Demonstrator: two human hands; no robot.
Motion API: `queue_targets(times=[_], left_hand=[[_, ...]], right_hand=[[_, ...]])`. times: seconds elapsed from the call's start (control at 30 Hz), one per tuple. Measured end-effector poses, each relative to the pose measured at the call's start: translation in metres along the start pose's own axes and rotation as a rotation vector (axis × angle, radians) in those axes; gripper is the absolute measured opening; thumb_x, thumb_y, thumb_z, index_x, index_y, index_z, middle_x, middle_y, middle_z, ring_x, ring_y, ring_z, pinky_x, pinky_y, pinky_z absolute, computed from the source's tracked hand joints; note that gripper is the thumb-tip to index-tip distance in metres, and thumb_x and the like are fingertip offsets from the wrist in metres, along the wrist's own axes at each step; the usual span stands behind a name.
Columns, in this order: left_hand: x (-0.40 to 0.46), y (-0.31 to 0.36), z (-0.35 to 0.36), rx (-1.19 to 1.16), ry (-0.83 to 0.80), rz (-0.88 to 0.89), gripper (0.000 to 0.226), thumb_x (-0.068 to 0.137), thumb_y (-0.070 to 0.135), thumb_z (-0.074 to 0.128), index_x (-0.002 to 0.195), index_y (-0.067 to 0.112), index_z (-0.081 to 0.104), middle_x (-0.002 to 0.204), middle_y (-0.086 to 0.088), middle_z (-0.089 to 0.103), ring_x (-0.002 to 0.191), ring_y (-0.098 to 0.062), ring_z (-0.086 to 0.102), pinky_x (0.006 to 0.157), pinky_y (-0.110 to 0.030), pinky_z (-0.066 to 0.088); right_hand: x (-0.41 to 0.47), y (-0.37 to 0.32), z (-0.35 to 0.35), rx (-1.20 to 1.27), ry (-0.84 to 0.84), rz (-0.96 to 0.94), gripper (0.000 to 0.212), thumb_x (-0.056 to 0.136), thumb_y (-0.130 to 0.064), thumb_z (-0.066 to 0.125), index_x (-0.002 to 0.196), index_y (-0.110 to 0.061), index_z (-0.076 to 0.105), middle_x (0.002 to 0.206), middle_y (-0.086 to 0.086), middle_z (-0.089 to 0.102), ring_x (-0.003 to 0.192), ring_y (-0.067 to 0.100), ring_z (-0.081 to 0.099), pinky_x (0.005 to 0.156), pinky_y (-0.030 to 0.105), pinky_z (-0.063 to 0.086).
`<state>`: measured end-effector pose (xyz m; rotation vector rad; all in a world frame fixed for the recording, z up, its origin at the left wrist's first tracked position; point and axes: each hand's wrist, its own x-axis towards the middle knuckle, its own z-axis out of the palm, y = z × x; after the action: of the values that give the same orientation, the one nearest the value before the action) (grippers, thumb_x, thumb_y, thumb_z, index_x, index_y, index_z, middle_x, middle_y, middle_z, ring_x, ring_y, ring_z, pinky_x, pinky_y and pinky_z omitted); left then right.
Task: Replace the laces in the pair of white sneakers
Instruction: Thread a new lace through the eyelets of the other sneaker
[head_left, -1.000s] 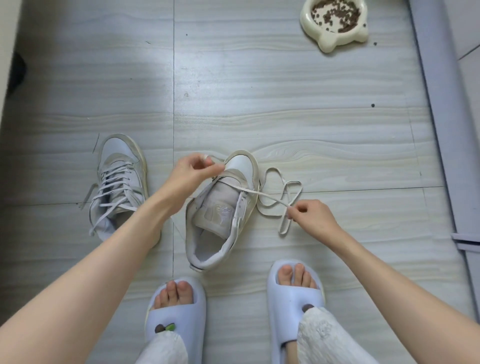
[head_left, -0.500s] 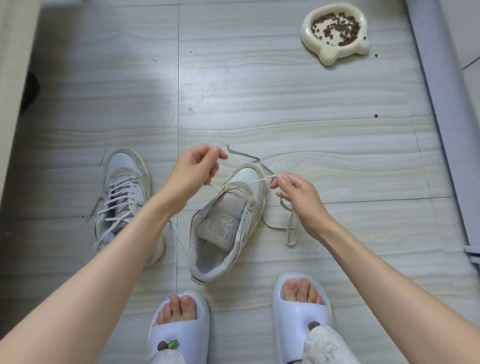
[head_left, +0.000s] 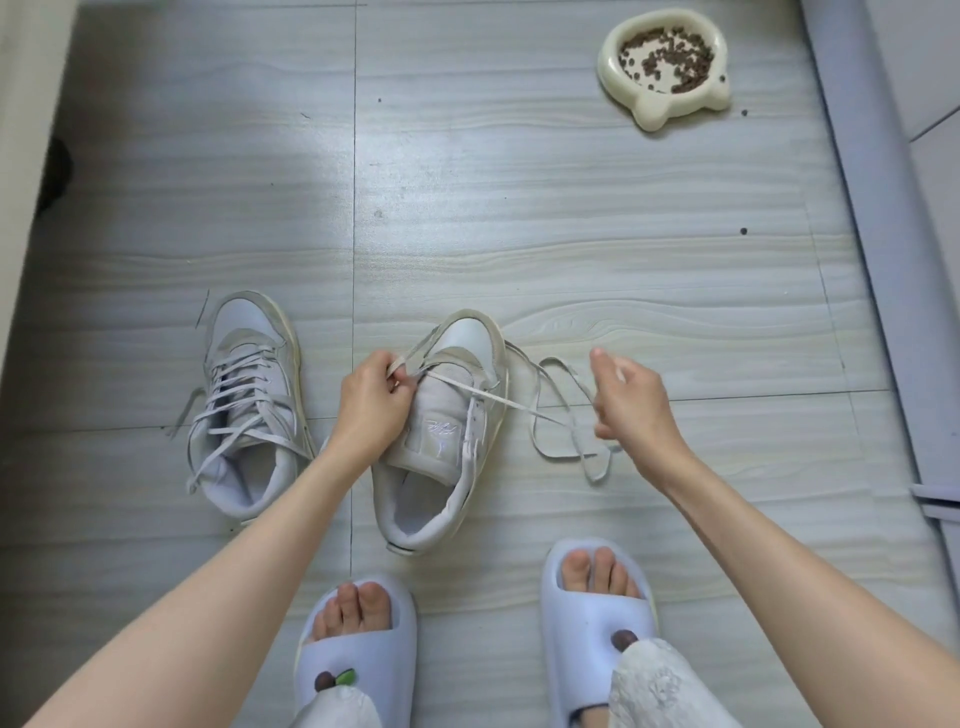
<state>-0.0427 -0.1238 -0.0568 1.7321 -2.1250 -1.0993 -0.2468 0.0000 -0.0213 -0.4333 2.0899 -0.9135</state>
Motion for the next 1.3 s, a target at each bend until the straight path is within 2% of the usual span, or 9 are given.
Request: queue_targets(times=[0.1, 0.23, 0.37, 0.43, 0.7, 0.8, 0.93, 1.1, 1.3], left_hand=[[-0.002, -0.002, -0.004, -0.028, -0.019, -0.088, 0.036, 0.083, 0.004, 0.057, 0.061, 0.020, 0.033, 0.057, 0.004, 0.037, 0.058, -0.016, 0.035, 0.051, -0.022, 0.026], [0.011, 0.021, -0.027, -0.506, -0.119, -0.129, 0.032, 0.084, 0.006, 0.063, 0.066, 0.020, 0.040, 0.061, 0.004, 0.037, 0.059, -0.012, 0.034, 0.063, -0.025, 0.033], [0.035, 0.063, -0.054, -0.717, -0.040, -0.018, 0.017, 0.094, 0.022, 0.053, 0.078, 0.018, 0.057, 0.052, 0.012, 0.044, 0.053, -0.007, 0.041, 0.063, -0.023, 0.038], [0.042, 0.077, -0.062, -0.779, -0.024, -0.011, 0.020, 0.097, 0.021, 0.049, 0.079, 0.016, 0.057, 0.044, 0.015, 0.036, 0.047, -0.006, 0.032, 0.052, -0.020, 0.032], [0.012, 0.046, -0.039, -0.466, -0.260, 0.015, 0.021, 0.097, 0.020, 0.048, 0.080, 0.018, 0.061, 0.059, 0.002, 0.039, 0.045, 0.000, 0.035, 0.048, -0.016, 0.031], [0.009, 0.035, -0.028, -0.250, -0.339, 0.104, 0.021, 0.096, 0.021, 0.049, 0.083, 0.017, 0.064, 0.060, 0.003, 0.049, 0.044, 0.002, 0.042, 0.050, -0.016, 0.031], [0.005, 0.025, -0.018, 0.018, -0.414, 0.201, 0.016, 0.093, 0.021, 0.055, 0.093, 0.013, 0.070, 0.086, 0.002, 0.065, 0.071, 0.003, 0.053, 0.066, -0.014, 0.036], [-0.002, 0.009, -0.025, 0.114, -0.353, 0.154, 0.018, 0.092, 0.021, 0.056, 0.096, 0.012, 0.071, 0.093, 0.000, 0.070, 0.088, -0.017, 0.061, 0.074, -0.019, 0.035], [-0.012, 0.012, -0.054, 0.118, -0.273, 0.109, 0.019, 0.095, 0.024, 0.051, 0.089, 0.014, 0.066, 0.069, 0.003, 0.063, 0.061, 0.001, 0.054, 0.055, -0.008, 0.035]], right_hand=[[-0.007, 0.010, 0.009, -0.408, -0.156, -0.132, 0.027, 0.091, -0.045, 0.049, 0.085, -0.019, 0.052, 0.078, 0.008, 0.067, 0.085, 0.026, 0.061, 0.075, 0.033, 0.042], [-0.012, 0.004, 0.018, -0.777, -0.323, -0.211, 0.027, 0.089, -0.056, 0.047, 0.095, -0.038, 0.066, 0.081, -0.006, 0.068, 0.096, 0.022, 0.061, 0.076, 0.030, 0.040], [-0.009, -0.003, 0.021, -0.455, -0.362, -0.171, 0.017, 0.087, -0.038, 0.060, 0.072, -0.033, 0.067, 0.051, -0.020, 0.054, 0.060, 0.002, 0.050, 0.065, 0.025, 0.034], [-0.011, -0.012, 0.024, -0.210, -0.401, -0.192, 0.023, 0.088, -0.026, 0.062, 0.066, -0.028, 0.066, 0.057, -0.019, 0.058, 0.061, -0.004, 0.050, 0.066, 0.021, 0.034], [-0.033, -0.054, 0.028, 0.263, -0.737, -0.257, 0.019, 0.077, -0.015, 0.059, 0.060, -0.007, 0.063, 0.095, 0.001, 0.071, 0.103, 0.008, 0.062, 0.090, 0.017, 0.043], [-0.036, -0.044, 0.023, 0.308, -0.795, -0.164, 0.025, 0.072, -0.010, 0.052, 0.069, 0.013, 0.060, 0.090, 0.006, 0.073, 0.102, 0.011, 0.065, 0.070, 0.015, 0.041], [-0.032, -0.018, 0.014, 0.030, -0.865, 0.000, 0.030, 0.080, -0.010, 0.056, 0.081, 0.019, 0.062, 0.087, 0.012, 0.072, 0.074, -0.002, 0.063, 0.059, 0.020, 0.029], [-0.037, 0.018, 0.013, -0.480, -0.799, 0.058, 0.017, 0.078, -0.013, 0.057, 0.061, -0.011, 0.061, 0.066, 0.001, 0.068, 0.055, 0.001, 0.049, 0.057, 0.018, 0.039], [-0.029, 0.020, 0.016, -0.584, -0.732, -0.034, 0.013, 0.084, -0.020, 0.060, 0.081, -0.014, 0.070, 0.082, 0.006, 0.068, 0.072, 0.006, 0.056, 0.076, 0.028, 0.046]])
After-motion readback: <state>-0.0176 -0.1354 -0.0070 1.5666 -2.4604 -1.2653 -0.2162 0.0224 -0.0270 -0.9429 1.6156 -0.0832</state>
